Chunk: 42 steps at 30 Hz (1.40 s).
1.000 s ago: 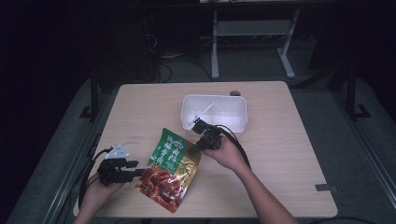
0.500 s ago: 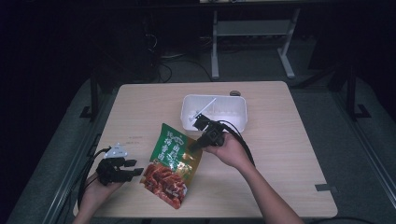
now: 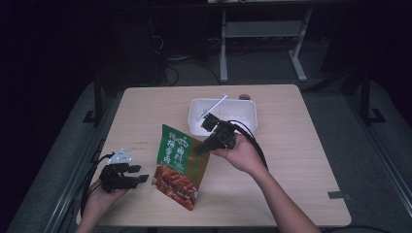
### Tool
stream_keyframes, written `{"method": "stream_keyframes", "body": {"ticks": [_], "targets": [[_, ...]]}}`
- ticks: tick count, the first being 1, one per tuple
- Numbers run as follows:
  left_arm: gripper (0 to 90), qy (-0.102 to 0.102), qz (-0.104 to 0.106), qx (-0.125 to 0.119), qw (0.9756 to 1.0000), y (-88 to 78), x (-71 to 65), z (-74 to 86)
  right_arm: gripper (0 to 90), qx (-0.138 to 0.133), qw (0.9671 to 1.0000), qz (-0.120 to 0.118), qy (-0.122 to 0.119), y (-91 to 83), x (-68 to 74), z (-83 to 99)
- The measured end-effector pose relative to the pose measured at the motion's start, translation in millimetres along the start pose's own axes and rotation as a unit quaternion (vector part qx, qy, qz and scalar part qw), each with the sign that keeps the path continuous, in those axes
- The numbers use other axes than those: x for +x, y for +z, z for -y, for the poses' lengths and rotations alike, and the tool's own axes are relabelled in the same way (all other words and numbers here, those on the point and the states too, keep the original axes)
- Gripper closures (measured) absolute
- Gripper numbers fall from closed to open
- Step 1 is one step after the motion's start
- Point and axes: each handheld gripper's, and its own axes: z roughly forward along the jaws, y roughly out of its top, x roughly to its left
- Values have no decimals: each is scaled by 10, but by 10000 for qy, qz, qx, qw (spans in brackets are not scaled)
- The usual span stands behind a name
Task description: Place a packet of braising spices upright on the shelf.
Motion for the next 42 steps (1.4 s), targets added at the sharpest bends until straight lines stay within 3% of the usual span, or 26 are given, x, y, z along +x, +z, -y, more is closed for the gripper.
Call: {"method": "stream_keyframes", "body": {"ticks": [19, 27, 42], "targets": [[462, -13, -13, -33, 10000, -8, -1, -2, 899, -131, 9989, 224, -401, -261, 265, -165], [462, 5, -35, -47, 10000, -12, -3, -2, 899, -146, 9986, 386, -339, -369, 241, -224], [457, 31, -30, -24, 10000, -10, -5, -3, 899, -428, 9964, 691, -222, -807, 201, -376]]}}
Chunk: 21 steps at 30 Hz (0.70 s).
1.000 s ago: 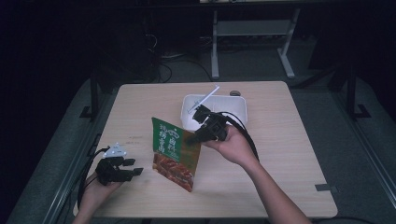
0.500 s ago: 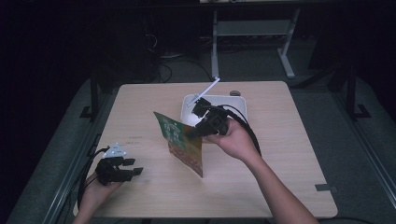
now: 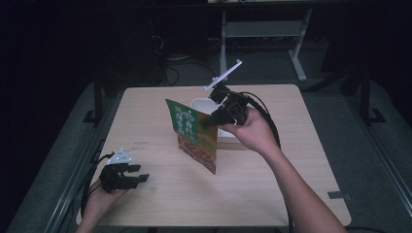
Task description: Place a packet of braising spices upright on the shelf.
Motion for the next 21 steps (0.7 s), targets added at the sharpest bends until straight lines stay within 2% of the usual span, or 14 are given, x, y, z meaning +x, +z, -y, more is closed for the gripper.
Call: {"method": "stream_keyframes", "body": {"ticks": [9, 12, 21], "targets": [[439, -14, -12, 4, 10000, 7, 15, 8, 899, -44, 9995, 317, -15, -151, -57, -113], [424, -14, -11, 9, 10000, 7, 7, 5, 899, -99, 9992, 380, 87, -222, -125, -137], [405, -38, -14, 29, 10000, 14, 5, 5, 899, -163, 9980, 581, 196, -355, -207, -177]]}}
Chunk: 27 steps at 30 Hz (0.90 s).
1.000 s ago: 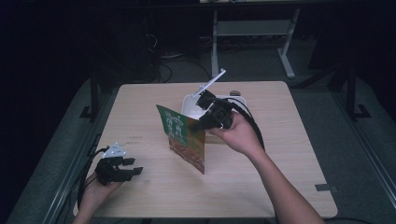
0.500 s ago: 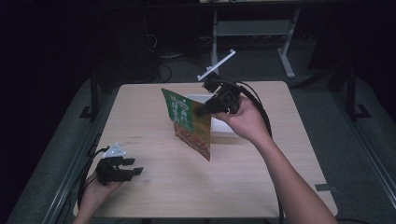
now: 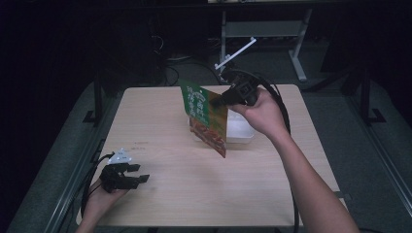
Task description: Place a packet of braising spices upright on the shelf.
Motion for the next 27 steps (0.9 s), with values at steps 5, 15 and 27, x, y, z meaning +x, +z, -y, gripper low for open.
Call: {"method": "stream_keyframes", "body": {"ticks": [5, 15, 27], "targets": [[400, 2, 4, 9, 10000, 4, -1, 1, 899, -54, 9999, 69, 52, -32, -41, -15], [386, -20, 5, -1, 10000, 8, 0, 2, 900, -47, 9995, 266, 176, -59, -130, -105], [367, -46, 12, -27, 10000, 9, 5, 3, 899, -49, 9983, 454, 354, -14, -275, -224]]}}
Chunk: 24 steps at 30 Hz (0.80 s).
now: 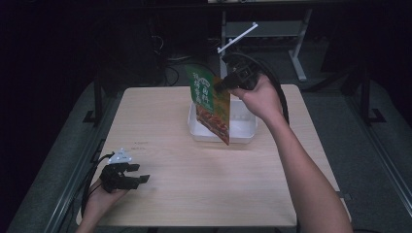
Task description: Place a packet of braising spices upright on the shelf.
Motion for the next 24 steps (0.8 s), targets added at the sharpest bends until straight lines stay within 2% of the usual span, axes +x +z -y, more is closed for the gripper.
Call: {"method": "stream_keyframes", "body": {"ticks": [9, 24], "targets": [[357, 12, -19, -17, 10000, -10, -1, -3, 899, 0, 9999, 102, 128, 111, -58, -94], [346, -30, -36, -42, 10000, -12, -3, -4, 900, 91, 9996, 252, 114, 269, -71, -199]]}}
